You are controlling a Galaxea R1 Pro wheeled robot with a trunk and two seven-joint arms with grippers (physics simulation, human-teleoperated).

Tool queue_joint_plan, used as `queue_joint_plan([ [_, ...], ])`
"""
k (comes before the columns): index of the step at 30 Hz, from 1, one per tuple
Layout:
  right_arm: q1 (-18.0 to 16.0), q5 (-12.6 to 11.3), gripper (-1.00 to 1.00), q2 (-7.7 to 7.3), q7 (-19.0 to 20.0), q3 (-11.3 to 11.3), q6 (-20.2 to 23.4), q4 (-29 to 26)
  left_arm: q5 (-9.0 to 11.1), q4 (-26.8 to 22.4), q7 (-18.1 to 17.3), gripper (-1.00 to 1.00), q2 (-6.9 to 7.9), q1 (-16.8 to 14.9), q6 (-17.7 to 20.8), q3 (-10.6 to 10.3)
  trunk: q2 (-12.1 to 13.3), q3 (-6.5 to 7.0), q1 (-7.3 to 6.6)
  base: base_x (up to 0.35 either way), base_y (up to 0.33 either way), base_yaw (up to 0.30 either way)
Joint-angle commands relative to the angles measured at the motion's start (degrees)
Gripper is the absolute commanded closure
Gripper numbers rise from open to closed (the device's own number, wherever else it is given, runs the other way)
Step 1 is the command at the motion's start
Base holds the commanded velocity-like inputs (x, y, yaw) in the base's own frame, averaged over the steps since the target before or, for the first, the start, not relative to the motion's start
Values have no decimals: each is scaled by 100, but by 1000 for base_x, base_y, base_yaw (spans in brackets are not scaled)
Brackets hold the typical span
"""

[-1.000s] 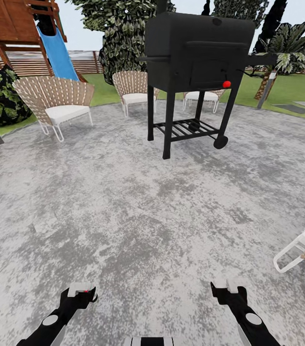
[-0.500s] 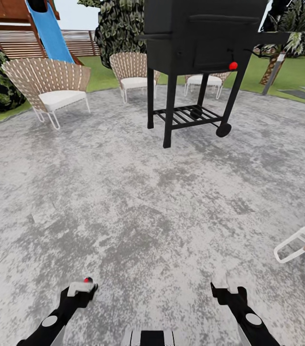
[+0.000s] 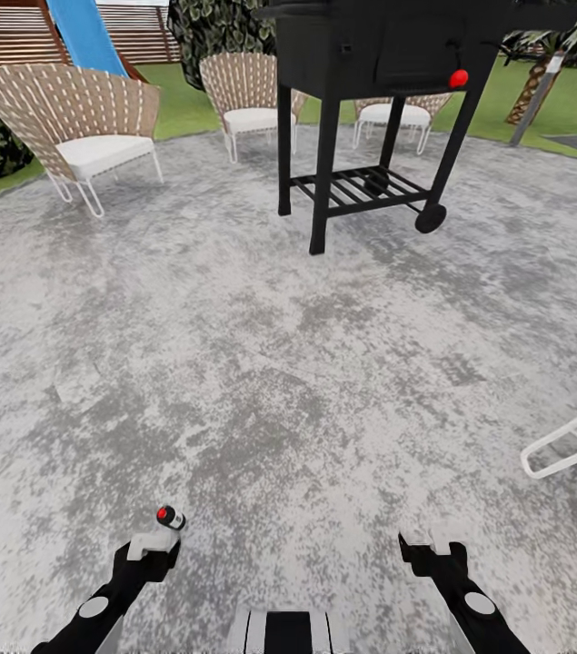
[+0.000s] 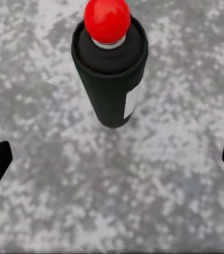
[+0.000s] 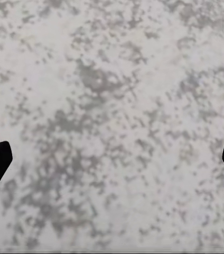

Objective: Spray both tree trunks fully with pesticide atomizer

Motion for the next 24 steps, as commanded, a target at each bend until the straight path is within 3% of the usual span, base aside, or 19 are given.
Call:
queue_joint_plan([
  [1,-2,2,-100,-1,-2,-2,-17,4,-18,4,-40,-100,-4,-3,-15,37,-3,-36,1,0,0,0],
  [15,-2,2,-100,-1,-2,-2,-17,-2,-17,4,-38,-100,3,-3,-13,52,-4,-89,4,1,0,0],
  [24,-2,2,-100,2,-2,-2,-17,0,-17,4,-40,-100,3,-3,-13,54,-4,-89,4,125,0,0],
])
